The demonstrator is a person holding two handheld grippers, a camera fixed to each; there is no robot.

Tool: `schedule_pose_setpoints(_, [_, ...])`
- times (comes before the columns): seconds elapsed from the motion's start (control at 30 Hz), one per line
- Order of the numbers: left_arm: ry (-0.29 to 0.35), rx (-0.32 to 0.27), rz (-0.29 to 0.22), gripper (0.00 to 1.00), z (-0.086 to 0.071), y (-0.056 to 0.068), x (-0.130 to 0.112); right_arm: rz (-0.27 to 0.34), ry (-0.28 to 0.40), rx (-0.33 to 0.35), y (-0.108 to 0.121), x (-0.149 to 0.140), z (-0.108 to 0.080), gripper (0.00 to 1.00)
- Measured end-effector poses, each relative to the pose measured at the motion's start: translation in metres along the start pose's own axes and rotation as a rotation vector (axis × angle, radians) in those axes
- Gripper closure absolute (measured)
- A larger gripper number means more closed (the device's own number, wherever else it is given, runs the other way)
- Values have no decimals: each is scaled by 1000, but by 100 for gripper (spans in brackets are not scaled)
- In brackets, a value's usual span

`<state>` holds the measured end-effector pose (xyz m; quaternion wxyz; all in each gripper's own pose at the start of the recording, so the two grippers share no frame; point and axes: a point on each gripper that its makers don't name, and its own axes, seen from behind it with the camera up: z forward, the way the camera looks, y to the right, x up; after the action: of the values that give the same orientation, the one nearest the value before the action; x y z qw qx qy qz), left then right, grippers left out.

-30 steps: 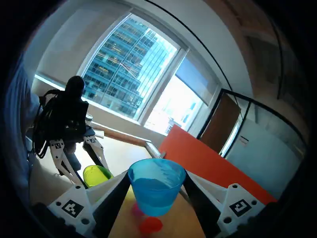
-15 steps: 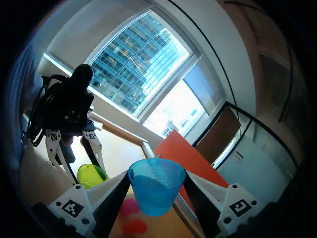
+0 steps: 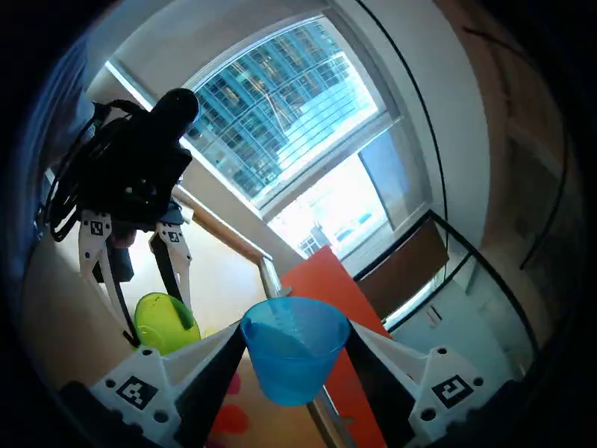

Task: Pour water

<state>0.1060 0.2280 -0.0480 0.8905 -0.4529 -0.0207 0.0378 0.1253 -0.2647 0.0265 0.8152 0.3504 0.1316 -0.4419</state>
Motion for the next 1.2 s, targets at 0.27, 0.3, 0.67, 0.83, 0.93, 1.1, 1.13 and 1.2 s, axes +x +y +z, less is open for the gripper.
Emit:
schedule_pose_setpoints(0.27, [3,-7,0,13,1,2,1,-89,-7,-8,8,4,3,8])
schedule_pose_setpoints(0.3, [3,-7,0,13,1,2,1,-96,-8,-8,8,4,3,8])
schedule_pose_setpoints(0.67, [3,-12,-1,13,3,2,1,-166,-16,-21,16,3,5,8])
schedule_pose_setpoints(0.83, [3,-14,0,13,4,3,2,-190,-17,-26,19,3,4,8])
schedule_pose_setpoints(0.93, [4,-16,1,13,5,3,3,-205,-17,-28,21,4,3,8])
schedule_pose_setpoints(1.1, [2,-18,3,13,6,4,2,-236,-21,-31,24,3,3,8])
schedule_pose_setpoints(1.13, [2,-18,3,13,6,4,2,-241,-22,-33,25,3,3,8])
schedule_pose_setpoints(1.2, [2,-19,5,13,6,4,2,-252,-23,-37,27,3,3,8])
